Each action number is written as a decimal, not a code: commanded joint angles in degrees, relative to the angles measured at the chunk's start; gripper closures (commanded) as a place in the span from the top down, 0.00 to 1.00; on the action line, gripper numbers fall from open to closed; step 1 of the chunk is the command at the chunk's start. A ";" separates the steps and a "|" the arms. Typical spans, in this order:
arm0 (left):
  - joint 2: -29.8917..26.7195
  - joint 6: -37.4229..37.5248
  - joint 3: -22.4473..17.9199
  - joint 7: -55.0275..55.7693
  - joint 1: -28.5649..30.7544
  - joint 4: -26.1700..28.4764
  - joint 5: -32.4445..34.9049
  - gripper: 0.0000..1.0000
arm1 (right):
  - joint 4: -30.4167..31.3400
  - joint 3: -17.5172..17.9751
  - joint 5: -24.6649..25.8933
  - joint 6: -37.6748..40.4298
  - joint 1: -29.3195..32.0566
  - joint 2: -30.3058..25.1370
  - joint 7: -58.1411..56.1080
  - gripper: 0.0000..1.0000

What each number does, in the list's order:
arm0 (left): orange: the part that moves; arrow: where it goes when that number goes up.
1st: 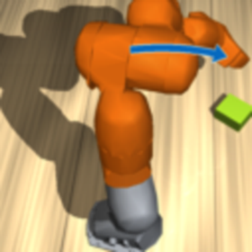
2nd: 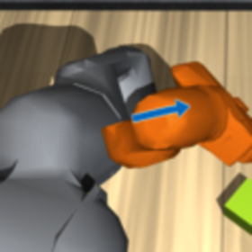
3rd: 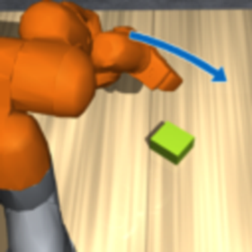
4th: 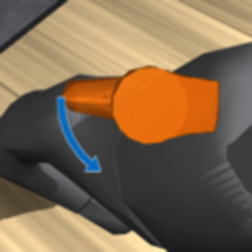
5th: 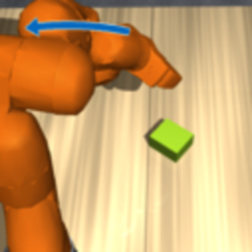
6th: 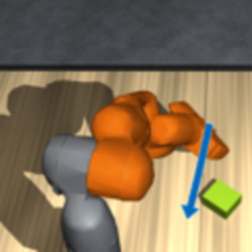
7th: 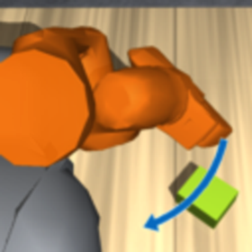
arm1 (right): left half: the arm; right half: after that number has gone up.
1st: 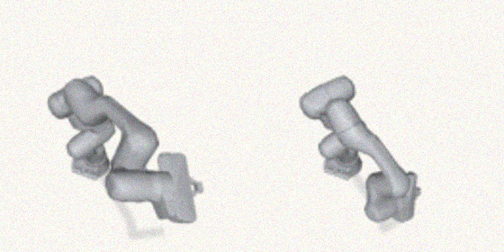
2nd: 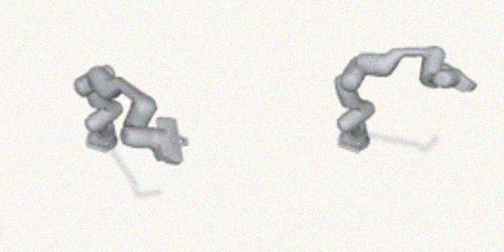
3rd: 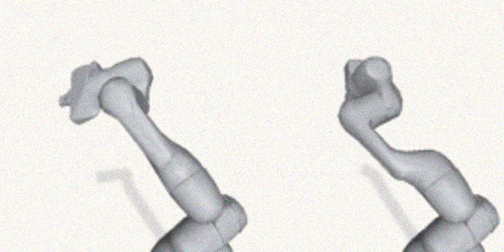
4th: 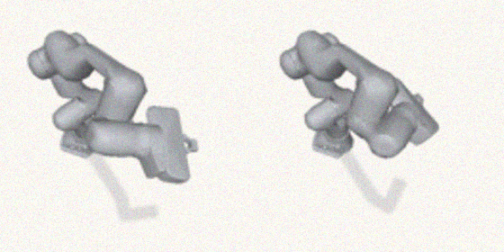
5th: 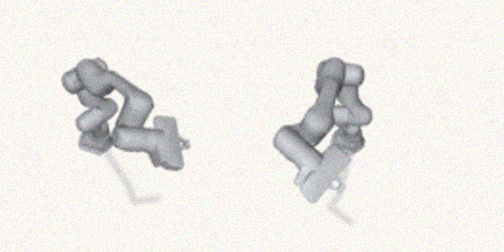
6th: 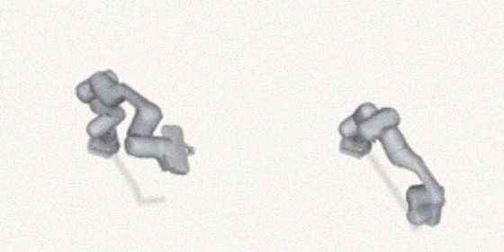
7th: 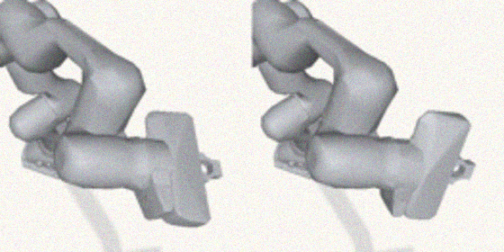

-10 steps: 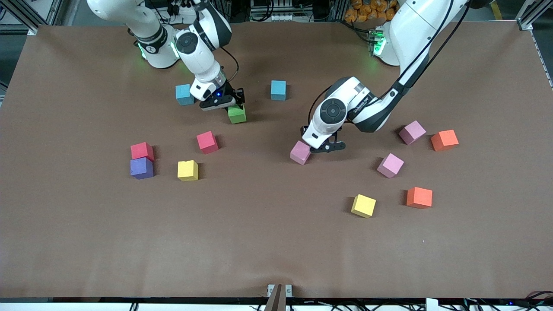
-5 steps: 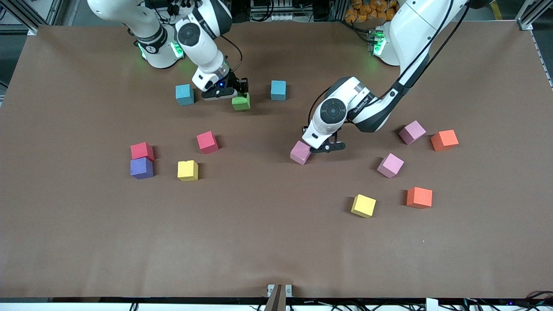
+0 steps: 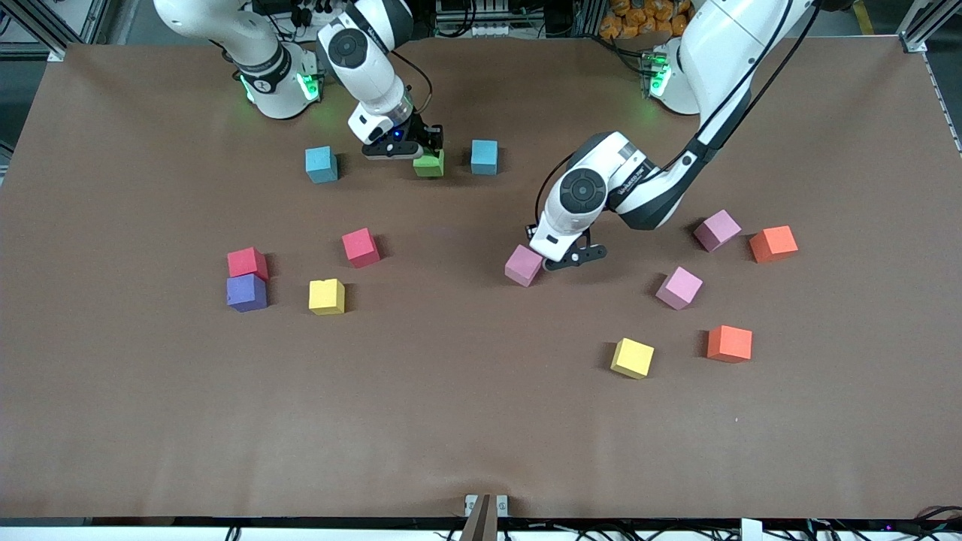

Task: Form number 2 with 11 blocks
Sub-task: 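Slide the green cube against the cyan cube while the left gripper lifts blue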

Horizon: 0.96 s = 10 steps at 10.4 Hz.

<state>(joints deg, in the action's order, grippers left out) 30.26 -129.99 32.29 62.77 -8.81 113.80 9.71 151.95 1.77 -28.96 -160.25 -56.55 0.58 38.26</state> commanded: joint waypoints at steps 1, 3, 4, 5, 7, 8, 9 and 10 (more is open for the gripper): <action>-2.31 0.44 1.71 9.87 0.11 1.24 0.14 0.60 | -0.60 -0.18 -1.44 -6.01 -2.77 4.41 2.16 0.51; -4.06 0.44 3.03 18.31 0.29 2.82 0.14 0.58 | -1.13 -0.18 -1.45 -6.22 -4.01 4.87 4.19 0.51; -5.46 0.44 3.73 22.53 0.29 4.39 -0.39 0.58 | -1.13 -0.10 -1.53 -6.22 -4.36 4.87 4.36 0.50; -7.04 0.35 4.00 25.79 0.29 5.98 -1.43 0.58 | -1.22 -0.10 -1.45 -6.30 -4.71 4.87 5.50 0.50; -11.34 -0.61 4.80 28.72 0.29 10.36 -5.29 0.58 | -1.66 -0.10 -1.45 -6.22 -6.37 4.87 7.87 0.50; -13.98 -2.18 4.88 28.73 0.29 13.00 -9.14 0.58 | -1.66 -0.10 -1.45 -6.22 -6.99 4.78 8.14 0.50; -16.87 -5.50 4.88 28.73 0.20 16.50 -13.88 0.58 | -1.66 -0.10 -1.53 -6.30 -7.08 4.78 8.32 0.50; -18.82 -7.89 5.49 28.73 0.20 19.41 -17.14 0.58 | -1.66 -0.10 -1.45 -6.30 -7.09 4.78 8.41 0.50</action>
<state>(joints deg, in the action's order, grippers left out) 17.60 -134.09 37.06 90.52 -8.94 126.63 -2.99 150.59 1.79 -29.12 -166.11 -63.00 5.26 45.96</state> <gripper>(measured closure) 0.423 0.493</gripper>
